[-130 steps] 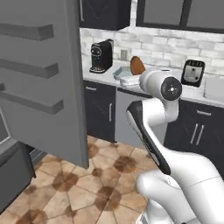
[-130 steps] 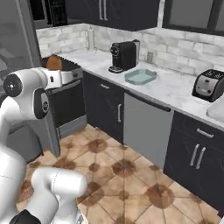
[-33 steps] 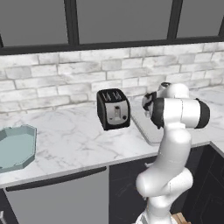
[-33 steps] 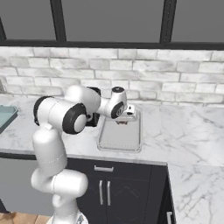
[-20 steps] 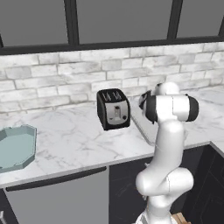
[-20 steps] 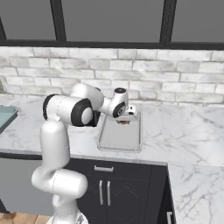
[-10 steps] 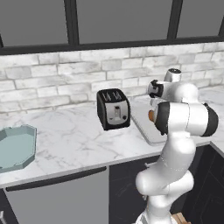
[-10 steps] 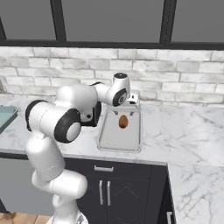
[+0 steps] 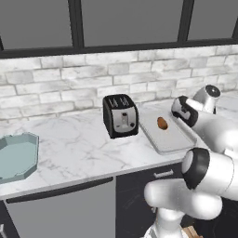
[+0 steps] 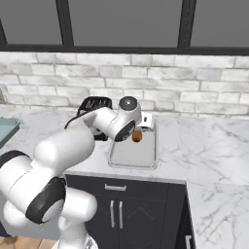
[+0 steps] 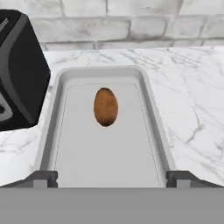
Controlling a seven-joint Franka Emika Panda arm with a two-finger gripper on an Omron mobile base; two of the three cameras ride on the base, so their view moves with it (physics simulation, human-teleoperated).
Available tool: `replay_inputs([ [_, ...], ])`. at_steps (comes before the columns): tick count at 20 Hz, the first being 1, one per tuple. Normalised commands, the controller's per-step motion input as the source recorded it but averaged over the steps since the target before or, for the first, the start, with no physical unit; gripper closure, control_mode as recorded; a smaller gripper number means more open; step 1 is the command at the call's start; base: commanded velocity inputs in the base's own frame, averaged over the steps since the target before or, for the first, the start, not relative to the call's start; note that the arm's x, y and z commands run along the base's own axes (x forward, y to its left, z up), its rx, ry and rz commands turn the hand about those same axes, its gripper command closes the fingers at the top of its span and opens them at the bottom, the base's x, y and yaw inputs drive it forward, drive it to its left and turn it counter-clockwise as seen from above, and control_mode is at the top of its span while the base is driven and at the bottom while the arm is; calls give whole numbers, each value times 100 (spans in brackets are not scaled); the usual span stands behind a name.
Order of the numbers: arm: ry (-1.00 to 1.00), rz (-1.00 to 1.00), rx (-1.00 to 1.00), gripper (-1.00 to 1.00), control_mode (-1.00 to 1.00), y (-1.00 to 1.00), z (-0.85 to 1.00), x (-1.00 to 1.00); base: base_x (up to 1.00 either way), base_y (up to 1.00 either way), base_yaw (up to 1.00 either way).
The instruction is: Place one potato and one fish in each tupperware on the nearby counter, to pack two identical lunches.
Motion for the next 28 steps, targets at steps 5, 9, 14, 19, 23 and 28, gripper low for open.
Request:
replay_inputs([
  [5,-36,-1,-1,-100,-100,24,61,-99,0,0,0],
  [9,-10,-7,-7,-100,-100,40,82,-67,0,0,0],
  [14,0,0,0,-100,100,0,0,0,-83,6,-8],
  [19,0,0,0,-100,100,0,0,0,-100,0,-11],
  [23,0,0,0,-100,100,0,0,0,-100,0,-2],
  [28,0,0,0,-100,100,0,0,0,-100,0,9],
])
